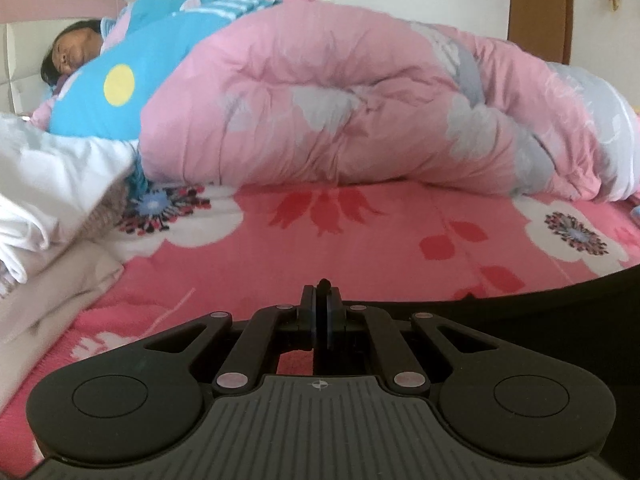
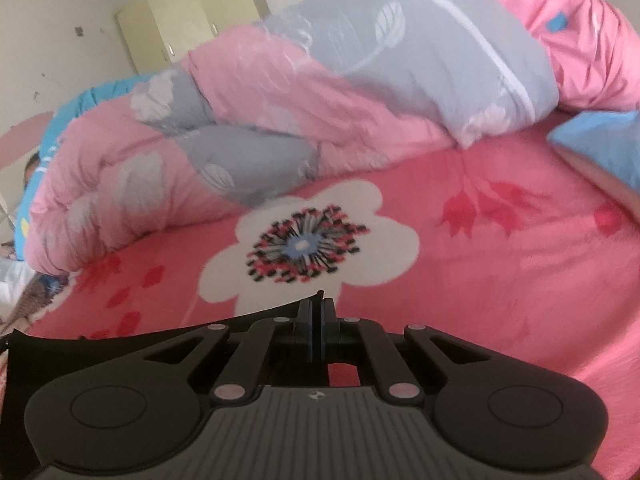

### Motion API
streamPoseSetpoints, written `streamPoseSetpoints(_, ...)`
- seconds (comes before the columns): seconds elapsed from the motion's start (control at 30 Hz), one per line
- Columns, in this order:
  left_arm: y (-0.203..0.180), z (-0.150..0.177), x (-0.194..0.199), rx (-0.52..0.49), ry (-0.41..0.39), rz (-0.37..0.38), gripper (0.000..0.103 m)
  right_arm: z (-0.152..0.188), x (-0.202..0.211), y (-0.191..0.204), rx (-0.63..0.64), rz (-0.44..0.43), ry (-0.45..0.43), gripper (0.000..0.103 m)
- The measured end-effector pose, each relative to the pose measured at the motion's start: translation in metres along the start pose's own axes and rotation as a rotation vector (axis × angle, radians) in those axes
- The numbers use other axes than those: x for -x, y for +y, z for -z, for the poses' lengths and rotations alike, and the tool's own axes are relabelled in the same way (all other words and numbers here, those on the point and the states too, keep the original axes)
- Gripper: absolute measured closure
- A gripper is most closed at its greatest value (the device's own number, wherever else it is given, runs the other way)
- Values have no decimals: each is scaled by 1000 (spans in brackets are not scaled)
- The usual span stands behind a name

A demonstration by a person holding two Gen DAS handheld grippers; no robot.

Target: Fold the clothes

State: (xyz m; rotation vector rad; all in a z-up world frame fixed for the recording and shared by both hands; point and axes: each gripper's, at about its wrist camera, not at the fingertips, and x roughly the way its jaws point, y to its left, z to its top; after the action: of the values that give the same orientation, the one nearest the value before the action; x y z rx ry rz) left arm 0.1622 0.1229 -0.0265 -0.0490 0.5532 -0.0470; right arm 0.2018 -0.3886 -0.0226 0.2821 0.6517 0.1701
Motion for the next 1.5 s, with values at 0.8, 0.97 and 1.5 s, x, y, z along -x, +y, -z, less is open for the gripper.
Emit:
streamPoseSetpoints(0.8, 5, -6, -38, 27, 54, 36, 100, 3, -22, -15, -43, 16, 14, 101)
streamPoseSetpoints(0.97, 7, -3, -46, 39, 81, 50, 99, 8, -29, -20, -59, 21, 28, 101)
streamPoseSetpoints(1.5, 50, -17, 17, 245, 122, 24, 61, 10, 37, -55, -228, 44, 26, 76)
